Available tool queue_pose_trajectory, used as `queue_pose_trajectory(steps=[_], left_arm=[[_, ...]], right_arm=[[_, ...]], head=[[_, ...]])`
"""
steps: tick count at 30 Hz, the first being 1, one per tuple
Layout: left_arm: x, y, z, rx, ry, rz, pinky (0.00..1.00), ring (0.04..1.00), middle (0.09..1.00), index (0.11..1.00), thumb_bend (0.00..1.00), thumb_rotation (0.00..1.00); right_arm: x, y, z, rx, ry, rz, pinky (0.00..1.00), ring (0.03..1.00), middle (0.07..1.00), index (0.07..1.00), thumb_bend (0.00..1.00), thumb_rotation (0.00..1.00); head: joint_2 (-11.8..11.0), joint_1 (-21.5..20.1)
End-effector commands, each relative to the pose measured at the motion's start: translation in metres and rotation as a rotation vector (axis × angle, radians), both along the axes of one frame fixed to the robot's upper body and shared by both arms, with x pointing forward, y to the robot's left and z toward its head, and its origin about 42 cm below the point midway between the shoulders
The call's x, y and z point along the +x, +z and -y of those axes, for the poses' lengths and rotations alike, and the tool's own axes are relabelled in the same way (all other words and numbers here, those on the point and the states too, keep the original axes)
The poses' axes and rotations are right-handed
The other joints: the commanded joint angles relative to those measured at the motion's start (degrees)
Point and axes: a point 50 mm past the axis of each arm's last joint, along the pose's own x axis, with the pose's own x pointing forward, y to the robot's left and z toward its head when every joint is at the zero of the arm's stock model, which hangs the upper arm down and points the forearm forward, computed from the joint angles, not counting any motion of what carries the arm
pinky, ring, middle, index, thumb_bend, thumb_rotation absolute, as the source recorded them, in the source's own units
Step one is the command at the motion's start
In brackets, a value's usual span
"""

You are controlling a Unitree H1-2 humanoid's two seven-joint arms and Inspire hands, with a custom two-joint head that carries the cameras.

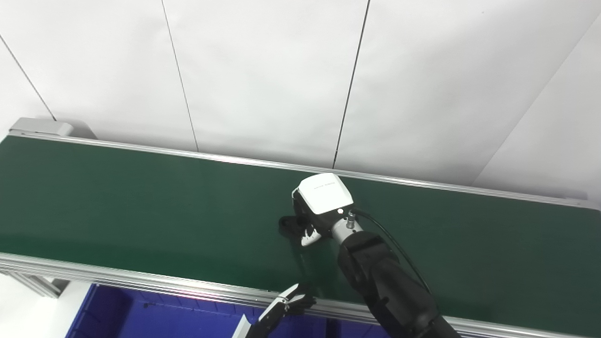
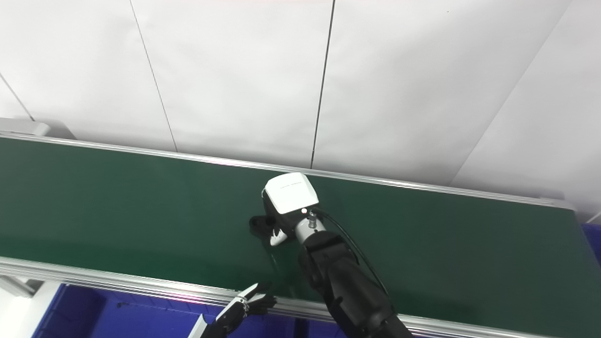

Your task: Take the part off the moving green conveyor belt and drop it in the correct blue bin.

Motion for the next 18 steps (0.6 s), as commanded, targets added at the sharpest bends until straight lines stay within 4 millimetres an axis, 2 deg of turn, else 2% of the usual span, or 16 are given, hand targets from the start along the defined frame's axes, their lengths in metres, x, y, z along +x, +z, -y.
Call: queue_pose_trajectory(steps=[1, 7, 14, 18], left_arm=[[-0.004, 0.009, 0.006, -0.018, -0.015, 0.049, 0.74, 0.784, 0.791, 0.874, 0.84, 0.66], [-0.003, 0.008, 0.005, -0.023, -0.011, 0.047, 0.75, 0.783, 0.787, 0.874, 0.84, 0.65], [-0.002, 0.008, 0.000, -0.011, -0.012, 0.057, 0.75, 0.784, 0.797, 0.879, 0.81, 0.67], [0.001, 0.008, -0.003, -0.022, -0.014, 0.049, 0.76, 0.786, 0.797, 0.878, 0.80, 0.67]], right_arm=[[-0.007, -0.015, 0.006, -0.018, -0.009, -0.037, 0.07, 0.134, 0.208, 0.481, 0.52, 0.12], [-0.011, -0.001, 0.012, 0.080, 0.007, 0.014, 0.08, 0.134, 0.207, 0.483, 0.52, 0.12], [-0.025, 0.038, 0.031, 0.169, -0.013, 0.065, 0.11, 0.165, 0.251, 0.487, 0.51, 0.13], [-0.037, 0.070, 0.045, 0.194, -0.021, 0.078, 0.14, 0.194, 0.280, 0.485, 0.51, 0.14]], head=[[0.0, -0.1], [0.5, -1.4], [1.0, -4.2], [1.3, -5.9]])
